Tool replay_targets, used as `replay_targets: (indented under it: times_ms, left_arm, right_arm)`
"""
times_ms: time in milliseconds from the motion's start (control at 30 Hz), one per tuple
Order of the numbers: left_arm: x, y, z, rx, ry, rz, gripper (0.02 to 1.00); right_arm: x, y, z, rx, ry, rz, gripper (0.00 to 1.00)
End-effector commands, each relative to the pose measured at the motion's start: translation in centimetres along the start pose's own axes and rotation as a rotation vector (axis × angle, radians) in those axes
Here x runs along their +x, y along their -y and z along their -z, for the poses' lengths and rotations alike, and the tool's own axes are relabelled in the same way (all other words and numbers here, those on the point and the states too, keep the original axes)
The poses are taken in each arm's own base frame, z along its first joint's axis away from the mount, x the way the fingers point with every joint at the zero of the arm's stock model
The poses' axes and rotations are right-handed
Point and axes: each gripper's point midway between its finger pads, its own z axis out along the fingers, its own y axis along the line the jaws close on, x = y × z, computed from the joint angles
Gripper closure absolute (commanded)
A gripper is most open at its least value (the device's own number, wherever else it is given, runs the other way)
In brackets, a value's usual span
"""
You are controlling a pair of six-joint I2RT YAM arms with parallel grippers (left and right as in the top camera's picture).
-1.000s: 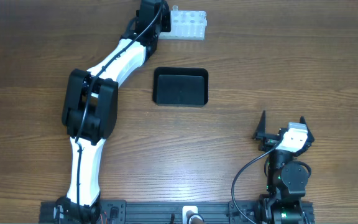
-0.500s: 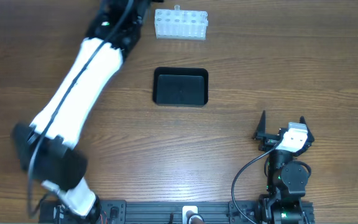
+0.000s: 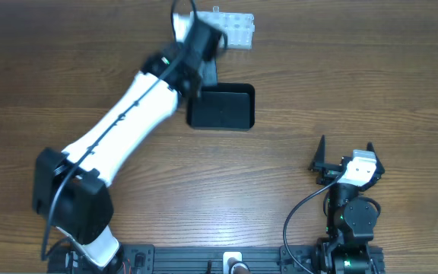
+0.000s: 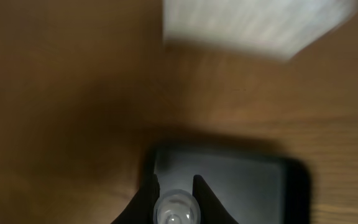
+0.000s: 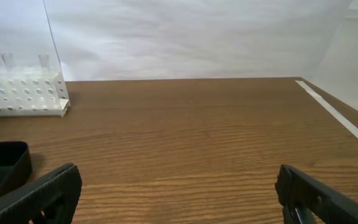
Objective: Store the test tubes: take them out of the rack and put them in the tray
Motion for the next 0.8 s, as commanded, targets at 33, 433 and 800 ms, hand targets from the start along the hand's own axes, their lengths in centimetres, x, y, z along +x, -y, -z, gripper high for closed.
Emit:
replay_targets:
  times_ms: [33, 433, 800]
  left_arm:
    - [4.6, 0.0, -2.6, -0.047, -0.054, 0.088, 0.908]
    - [6.6, -1.0, -5.8, -0.133, -0.091, 0.048, 0.873]
    - [6.3, -1.9, -7.1, -0.160, -0.080, 0.051, 0.772]
  right_arm:
    - [0.1, 0.3, 0.0, 0.017, 0.003, 0.004, 0.009]
    - [0.1, 0.3, 0.0, 0.017, 0.003, 0.004, 0.009]
    - [0.1, 0.3, 0.0, 0.017, 0.003, 0.004, 0.009]
